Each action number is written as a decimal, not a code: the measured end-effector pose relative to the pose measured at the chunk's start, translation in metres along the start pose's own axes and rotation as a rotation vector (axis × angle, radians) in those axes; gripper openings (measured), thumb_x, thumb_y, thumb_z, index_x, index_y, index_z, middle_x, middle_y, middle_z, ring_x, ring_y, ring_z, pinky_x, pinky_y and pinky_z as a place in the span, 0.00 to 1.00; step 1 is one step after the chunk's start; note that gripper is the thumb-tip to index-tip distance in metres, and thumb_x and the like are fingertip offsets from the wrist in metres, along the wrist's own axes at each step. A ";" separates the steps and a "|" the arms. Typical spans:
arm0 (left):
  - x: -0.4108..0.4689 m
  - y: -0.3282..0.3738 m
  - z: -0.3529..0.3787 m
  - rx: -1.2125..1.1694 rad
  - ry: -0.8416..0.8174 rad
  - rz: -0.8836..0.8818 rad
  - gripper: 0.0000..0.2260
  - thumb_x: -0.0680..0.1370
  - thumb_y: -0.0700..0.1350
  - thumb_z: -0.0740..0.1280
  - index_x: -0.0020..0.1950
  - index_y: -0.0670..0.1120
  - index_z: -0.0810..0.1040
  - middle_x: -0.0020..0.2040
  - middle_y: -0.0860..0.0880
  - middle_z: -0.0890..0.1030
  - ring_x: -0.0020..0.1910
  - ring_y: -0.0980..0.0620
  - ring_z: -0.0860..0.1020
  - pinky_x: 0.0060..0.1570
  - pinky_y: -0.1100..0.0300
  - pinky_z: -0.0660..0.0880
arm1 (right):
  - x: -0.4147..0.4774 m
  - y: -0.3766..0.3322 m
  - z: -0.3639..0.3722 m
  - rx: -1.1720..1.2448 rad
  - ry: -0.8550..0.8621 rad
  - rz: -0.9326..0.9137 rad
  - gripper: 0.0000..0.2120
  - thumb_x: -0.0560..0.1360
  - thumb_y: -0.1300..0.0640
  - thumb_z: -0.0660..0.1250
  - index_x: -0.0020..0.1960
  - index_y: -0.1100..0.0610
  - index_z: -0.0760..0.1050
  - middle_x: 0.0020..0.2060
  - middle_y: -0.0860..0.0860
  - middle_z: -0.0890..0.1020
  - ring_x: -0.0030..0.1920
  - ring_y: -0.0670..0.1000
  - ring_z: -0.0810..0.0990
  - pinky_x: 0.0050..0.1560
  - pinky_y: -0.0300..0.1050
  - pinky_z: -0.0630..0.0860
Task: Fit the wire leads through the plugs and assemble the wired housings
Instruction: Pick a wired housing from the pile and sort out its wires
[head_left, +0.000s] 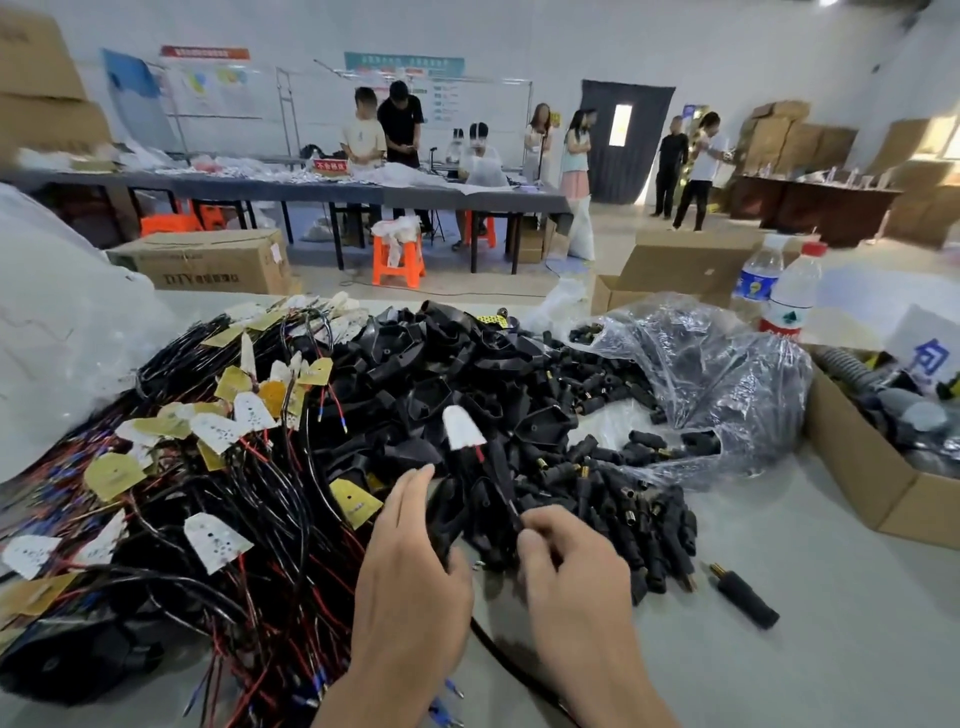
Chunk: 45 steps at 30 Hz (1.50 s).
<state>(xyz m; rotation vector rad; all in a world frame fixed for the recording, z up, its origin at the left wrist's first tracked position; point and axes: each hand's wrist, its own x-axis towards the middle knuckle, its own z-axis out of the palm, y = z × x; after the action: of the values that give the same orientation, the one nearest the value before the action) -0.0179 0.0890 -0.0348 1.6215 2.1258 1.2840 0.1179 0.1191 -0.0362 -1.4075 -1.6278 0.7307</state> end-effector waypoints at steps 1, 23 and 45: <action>0.000 0.001 0.000 0.007 -0.010 0.020 0.33 0.79 0.43 0.70 0.81 0.53 0.60 0.77 0.58 0.67 0.76 0.58 0.65 0.75 0.59 0.64 | 0.003 0.000 -0.002 0.099 -0.008 0.034 0.11 0.80 0.57 0.65 0.44 0.43 0.78 0.32 0.44 0.83 0.31 0.44 0.78 0.36 0.37 0.73; 0.026 -0.008 0.024 -0.234 -0.020 -0.041 0.14 0.79 0.44 0.71 0.64 0.56 0.81 0.54 0.61 0.82 0.52 0.67 0.78 0.54 0.70 0.74 | 0.013 0.008 -0.012 0.636 -0.239 0.241 0.10 0.81 0.66 0.61 0.47 0.62 0.82 0.27 0.56 0.78 0.17 0.49 0.64 0.20 0.36 0.59; 0.019 -0.009 0.025 -0.129 -0.146 -0.034 0.24 0.69 0.44 0.77 0.56 0.62 0.68 0.42 0.58 0.78 0.45 0.62 0.77 0.39 0.68 0.73 | 0.018 0.005 0.000 0.648 -0.241 0.242 0.13 0.81 0.65 0.60 0.44 0.59 0.82 0.27 0.57 0.77 0.20 0.50 0.66 0.21 0.38 0.62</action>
<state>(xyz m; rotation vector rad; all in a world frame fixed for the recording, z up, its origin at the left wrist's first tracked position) -0.0171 0.1180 -0.0495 1.5688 1.9357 1.2247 0.1203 0.1377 -0.0367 -1.0681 -1.2239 1.4623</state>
